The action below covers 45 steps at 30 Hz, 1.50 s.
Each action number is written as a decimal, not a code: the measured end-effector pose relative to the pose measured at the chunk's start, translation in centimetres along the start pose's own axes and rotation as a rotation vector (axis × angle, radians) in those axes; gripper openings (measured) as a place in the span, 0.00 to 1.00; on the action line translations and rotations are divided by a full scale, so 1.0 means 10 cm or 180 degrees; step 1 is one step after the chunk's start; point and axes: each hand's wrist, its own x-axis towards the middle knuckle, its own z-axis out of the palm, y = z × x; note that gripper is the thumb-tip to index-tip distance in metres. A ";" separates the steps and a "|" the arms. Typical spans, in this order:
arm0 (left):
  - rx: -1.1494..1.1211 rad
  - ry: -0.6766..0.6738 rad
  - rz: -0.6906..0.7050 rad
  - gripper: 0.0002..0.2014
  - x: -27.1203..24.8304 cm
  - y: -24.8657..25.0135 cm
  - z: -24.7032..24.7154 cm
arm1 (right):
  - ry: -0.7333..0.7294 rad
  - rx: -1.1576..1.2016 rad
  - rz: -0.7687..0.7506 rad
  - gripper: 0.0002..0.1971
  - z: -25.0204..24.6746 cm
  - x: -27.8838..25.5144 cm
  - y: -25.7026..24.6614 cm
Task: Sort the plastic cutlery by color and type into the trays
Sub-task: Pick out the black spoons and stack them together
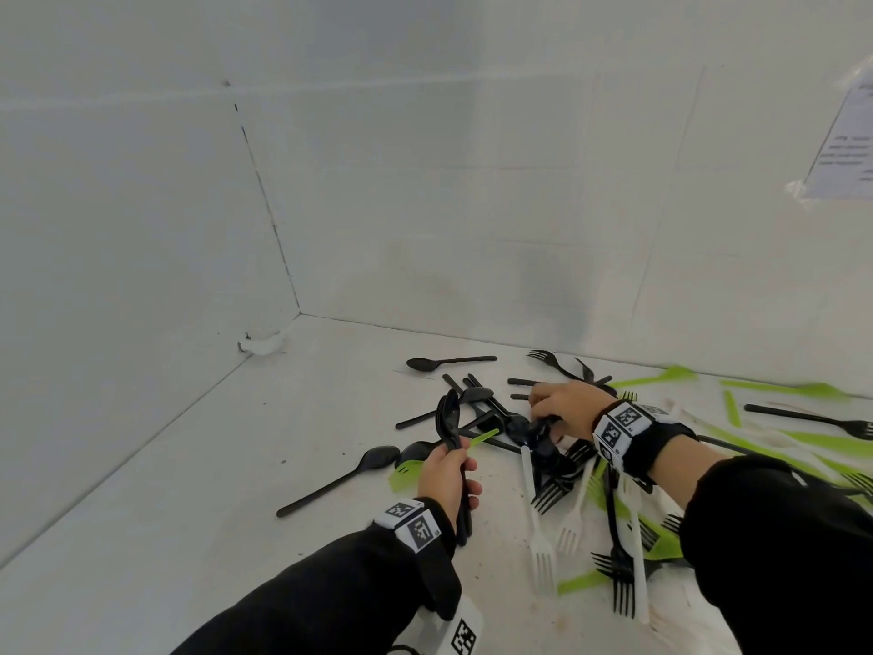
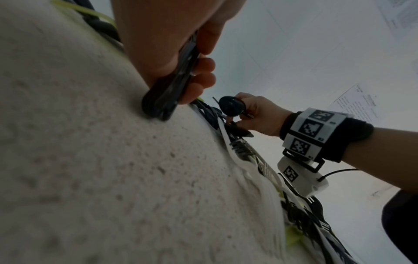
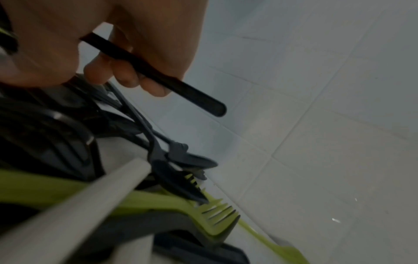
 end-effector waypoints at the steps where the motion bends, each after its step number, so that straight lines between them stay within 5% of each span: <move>1: 0.0002 0.0001 -0.0001 0.09 0.00 0.00 0.00 | 0.0093 0.0137 0.0052 0.15 0.00 0.01 0.01; 12: 0.0012 -0.0078 0.0103 0.09 0.00 -0.02 0.12 | 0.1035 0.1657 0.1131 0.05 -0.12 0.01 0.09; 15: 0.0019 -0.0140 0.0095 0.09 -0.01 -0.03 0.16 | 0.0788 0.1585 0.1458 0.14 -0.11 0.01 0.09; 19: 0.0057 -0.0188 0.0152 0.09 0.00 -0.04 0.21 | 0.0026 0.0609 0.1525 0.16 -0.04 -0.05 0.05; 23: 0.0089 -0.0212 0.0136 0.10 0.01 -0.06 0.25 | -0.0235 0.0132 0.1502 0.16 0.04 -0.06 0.05; 34: 0.0093 -0.0289 0.0087 0.09 0.00 -0.09 0.26 | -0.0032 0.0661 0.1507 0.18 0.05 -0.15 0.14; 42: 0.0060 -0.0316 0.0131 0.10 0.02 -0.10 0.26 | 0.0813 0.1717 0.1653 0.06 -0.11 -0.28 0.21; 45: 0.0072 -0.0336 0.0128 0.10 0.00 -0.13 0.26 | 0.0886 0.1863 0.1599 0.17 -0.16 -0.29 0.19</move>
